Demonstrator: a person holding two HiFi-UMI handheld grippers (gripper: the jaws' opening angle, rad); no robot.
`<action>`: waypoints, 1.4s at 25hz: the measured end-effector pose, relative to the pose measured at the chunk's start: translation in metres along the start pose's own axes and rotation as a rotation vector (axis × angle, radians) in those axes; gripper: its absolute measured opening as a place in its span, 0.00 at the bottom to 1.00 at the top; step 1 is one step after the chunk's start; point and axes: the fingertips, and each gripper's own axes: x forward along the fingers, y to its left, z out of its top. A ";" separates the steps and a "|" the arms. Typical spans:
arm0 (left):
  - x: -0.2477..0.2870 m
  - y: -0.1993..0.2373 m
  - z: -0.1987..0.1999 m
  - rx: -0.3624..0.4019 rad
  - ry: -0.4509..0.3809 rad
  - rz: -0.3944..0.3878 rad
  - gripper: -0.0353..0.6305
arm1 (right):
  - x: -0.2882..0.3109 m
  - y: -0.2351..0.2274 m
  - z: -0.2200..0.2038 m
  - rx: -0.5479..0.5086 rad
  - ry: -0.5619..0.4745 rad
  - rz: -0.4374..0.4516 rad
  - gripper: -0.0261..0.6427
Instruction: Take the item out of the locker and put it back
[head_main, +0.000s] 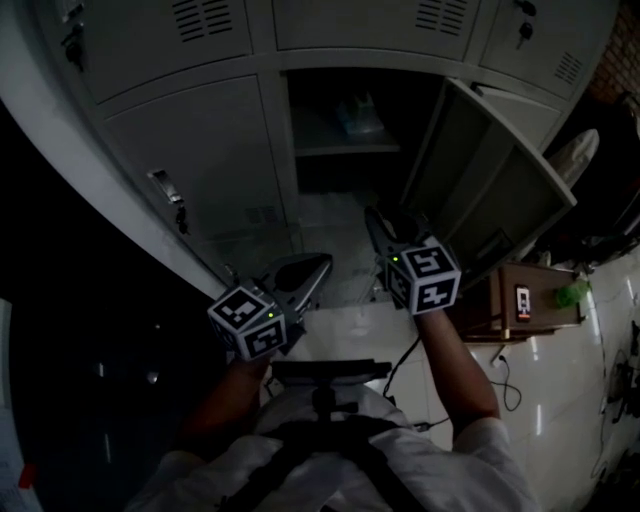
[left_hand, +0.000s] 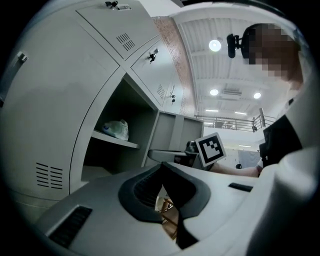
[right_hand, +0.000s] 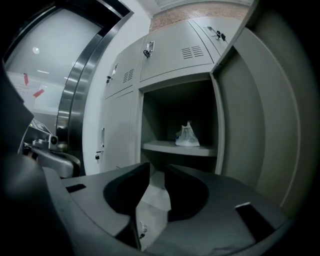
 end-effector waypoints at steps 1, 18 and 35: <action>0.001 0.001 0.004 0.005 -0.002 -0.006 0.06 | 0.004 -0.003 0.008 -0.013 -0.011 -0.013 0.21; 0.013 0.033 0.046 0.037 -0.058 -0.016 0.06 | 0.105 -0.062 0.104 -0.121 -0.092 -0.150 0.32; 0.026 0.053 0.055 -0.003 -0.069 0.024 0.06 | 0.197 -0.106 0.108 -0.118 0.109 -0.188 0.41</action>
